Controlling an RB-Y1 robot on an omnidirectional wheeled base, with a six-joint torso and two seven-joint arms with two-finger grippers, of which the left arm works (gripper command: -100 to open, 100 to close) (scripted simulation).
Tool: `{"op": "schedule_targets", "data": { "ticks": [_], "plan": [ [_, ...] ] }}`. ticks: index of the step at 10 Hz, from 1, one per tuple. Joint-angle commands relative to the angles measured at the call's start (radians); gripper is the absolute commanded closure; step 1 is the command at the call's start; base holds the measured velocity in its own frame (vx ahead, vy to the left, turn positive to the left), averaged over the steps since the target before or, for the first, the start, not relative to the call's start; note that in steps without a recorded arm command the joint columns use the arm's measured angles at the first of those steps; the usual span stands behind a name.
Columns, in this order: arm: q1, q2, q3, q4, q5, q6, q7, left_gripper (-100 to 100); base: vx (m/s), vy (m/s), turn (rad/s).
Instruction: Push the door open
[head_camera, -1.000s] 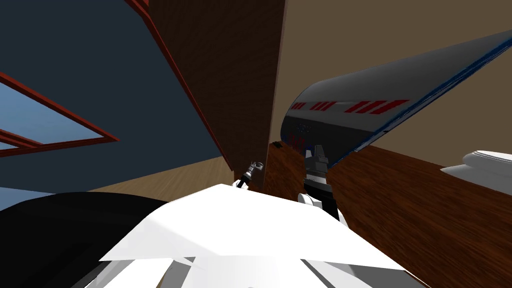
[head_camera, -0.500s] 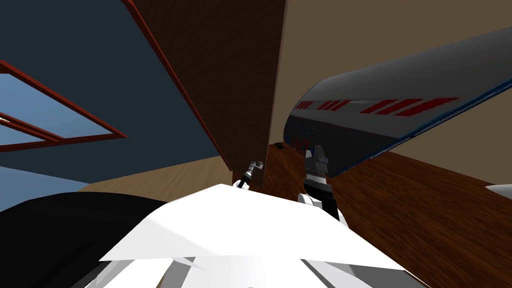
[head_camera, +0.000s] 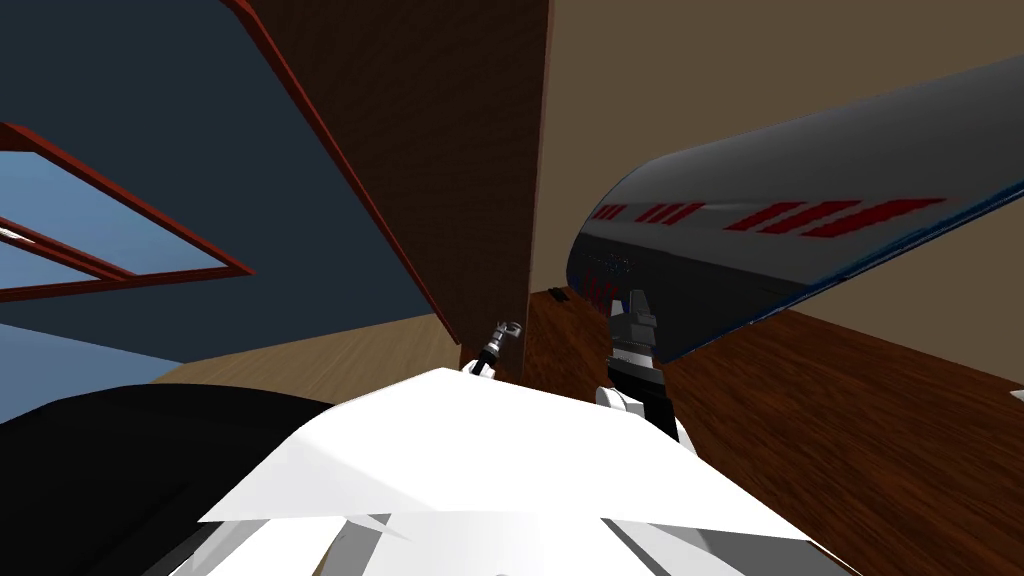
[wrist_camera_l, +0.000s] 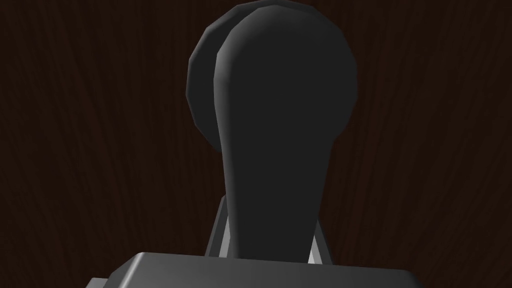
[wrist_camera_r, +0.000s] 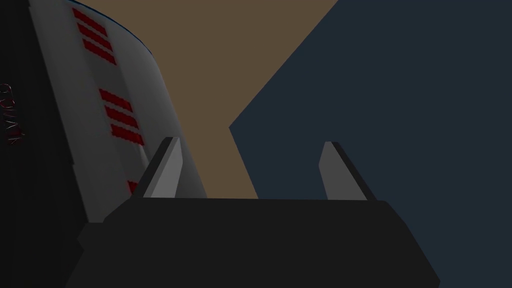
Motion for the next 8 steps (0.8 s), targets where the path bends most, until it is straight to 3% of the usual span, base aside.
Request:
{"op": "schedule_targets", "data": {
  "ticks": [1, 4, 6, 7, 8],
  "plan": [
    [-0.003, 0.015, 0.02, -0.012, 0.011, -0.001, -0.007, 100, 0.169, -0.167, 0.076],
    [-0.005, 0.004, 0.054, -0.008, 0.03, -0.003, -0.019, 100, 0.191, -0.169, 0.073],
    [-0.006, -0.025, 0.074, -0.006, 0.041, -0.003, -0.026, 100, 0.181, -0.116, 0.073],
    [0.0, -0.008, 0.073, -0.01, 0.04, -0.001, -0.023, 100, 0.089, -0.045, 0.036],
    [-0.003, 0.011, 0.091, -0.011, 0.05, -0.004, -0.029, 100, 0.121, -0.103, 0.04]
  ]
}}
